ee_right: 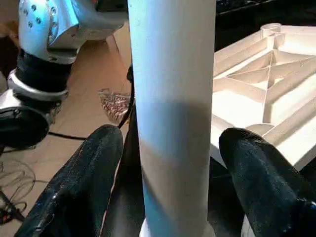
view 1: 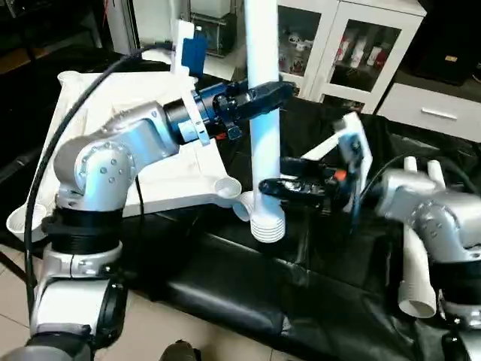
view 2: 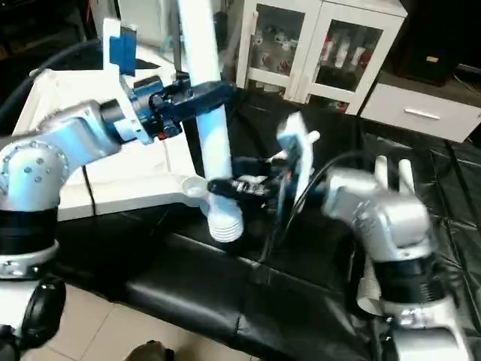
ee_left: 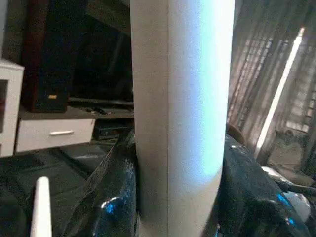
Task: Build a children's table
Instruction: Pick table leg
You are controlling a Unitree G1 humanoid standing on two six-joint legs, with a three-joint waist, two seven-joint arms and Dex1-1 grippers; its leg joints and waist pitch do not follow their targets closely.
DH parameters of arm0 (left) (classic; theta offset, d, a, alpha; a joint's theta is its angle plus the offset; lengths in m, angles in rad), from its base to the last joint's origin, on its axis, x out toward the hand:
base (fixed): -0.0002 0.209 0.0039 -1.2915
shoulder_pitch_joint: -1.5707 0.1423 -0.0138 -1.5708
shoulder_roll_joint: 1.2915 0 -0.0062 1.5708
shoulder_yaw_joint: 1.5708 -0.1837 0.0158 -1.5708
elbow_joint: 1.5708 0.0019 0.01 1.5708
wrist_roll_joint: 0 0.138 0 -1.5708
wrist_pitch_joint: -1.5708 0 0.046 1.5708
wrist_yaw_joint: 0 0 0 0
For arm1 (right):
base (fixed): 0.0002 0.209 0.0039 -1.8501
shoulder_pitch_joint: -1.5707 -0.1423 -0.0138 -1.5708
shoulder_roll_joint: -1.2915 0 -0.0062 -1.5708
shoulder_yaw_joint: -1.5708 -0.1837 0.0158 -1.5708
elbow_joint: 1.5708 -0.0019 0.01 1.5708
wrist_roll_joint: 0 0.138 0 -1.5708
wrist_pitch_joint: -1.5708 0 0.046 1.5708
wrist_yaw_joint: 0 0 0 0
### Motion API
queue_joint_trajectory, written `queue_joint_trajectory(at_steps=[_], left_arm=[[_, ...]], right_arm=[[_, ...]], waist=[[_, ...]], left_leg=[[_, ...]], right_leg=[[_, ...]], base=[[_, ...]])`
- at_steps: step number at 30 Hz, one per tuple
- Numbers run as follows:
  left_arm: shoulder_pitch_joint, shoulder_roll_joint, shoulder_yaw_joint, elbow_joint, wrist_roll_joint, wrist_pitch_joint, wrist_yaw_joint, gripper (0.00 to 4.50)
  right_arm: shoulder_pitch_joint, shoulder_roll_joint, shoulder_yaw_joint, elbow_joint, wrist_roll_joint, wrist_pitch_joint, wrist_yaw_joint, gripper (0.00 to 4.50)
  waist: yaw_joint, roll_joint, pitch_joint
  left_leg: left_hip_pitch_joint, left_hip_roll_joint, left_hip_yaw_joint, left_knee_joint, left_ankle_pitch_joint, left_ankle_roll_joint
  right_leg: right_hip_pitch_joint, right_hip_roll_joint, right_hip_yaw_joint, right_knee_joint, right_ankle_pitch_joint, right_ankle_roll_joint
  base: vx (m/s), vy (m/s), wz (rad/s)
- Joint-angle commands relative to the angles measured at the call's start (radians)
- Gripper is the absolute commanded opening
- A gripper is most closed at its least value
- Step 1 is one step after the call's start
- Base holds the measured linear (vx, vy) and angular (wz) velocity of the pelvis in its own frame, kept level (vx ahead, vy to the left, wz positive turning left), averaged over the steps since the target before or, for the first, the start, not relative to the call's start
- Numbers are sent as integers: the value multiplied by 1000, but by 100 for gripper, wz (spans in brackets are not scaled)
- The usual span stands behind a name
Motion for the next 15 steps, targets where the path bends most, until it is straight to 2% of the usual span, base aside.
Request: queue_joint_trajectory(at_steps=[1,2,3,4,8,12,15], left_arm=[[-23,3,-18,-13,8,-11,-28,175],[-19,14,-37,-15,17,-18,-54,175],[-19,14,-37,-15,17,-18,-54,175],[-15,25,-60,-21,27,-24,-84,175],[-15,39,-94,-27,48,-28,-118,174],[-16,42,-107,-24,57,-34,-132,174],[-23,47,-123,-15,68,-46,-162,174]], right_arm=[[-10,-14,8,0,-12,-9,13,348],[-13,-17,28,8,-33,-24,18,348],[-13,-17,28,8,-33,-24,18,348],[-16,-20,60,17,-67,-48,25,348],[-22,-17,101,35,-115,-86,25,348],[-23,-15,118,31,-125,-97,41,348],[-16,-15,159,23,-150,-120,63,348]], waist=[[-2,12,-90],[-2,8,-90],[-2,8,-90],[-3,9,-90],[-4,9,-88],[-4,9,-87],[-4,12,-88]], left_leg=[[26,47,-24,-76,-259,-54],[26,47,-23,-75,-253,-53],[26,47,-23,-75,-253,-53],[25,47,-24,-76,-250,-53],[28,47,-23,-76,-265,-57],[28,48,-24,-77,-272,-57],[28,49,-25,-77,-271,-55]], right_leg=[[45,-89,49,-84,-324,-140],[45,-89,49,-84,-323,-142],[45,-89,49,-84,-323,-142],[45,-90,49,-84,-327,-141],[42,-91,50,-86,-349,-141],[43,-91,51,-86,-354,-137],[42,-90,50,-85,-348,-140]], base=[[0,0,0],[0,0,0],[0,0,0],[0,0,0],[0,0,0],[0,0,0],[0,0,0]])
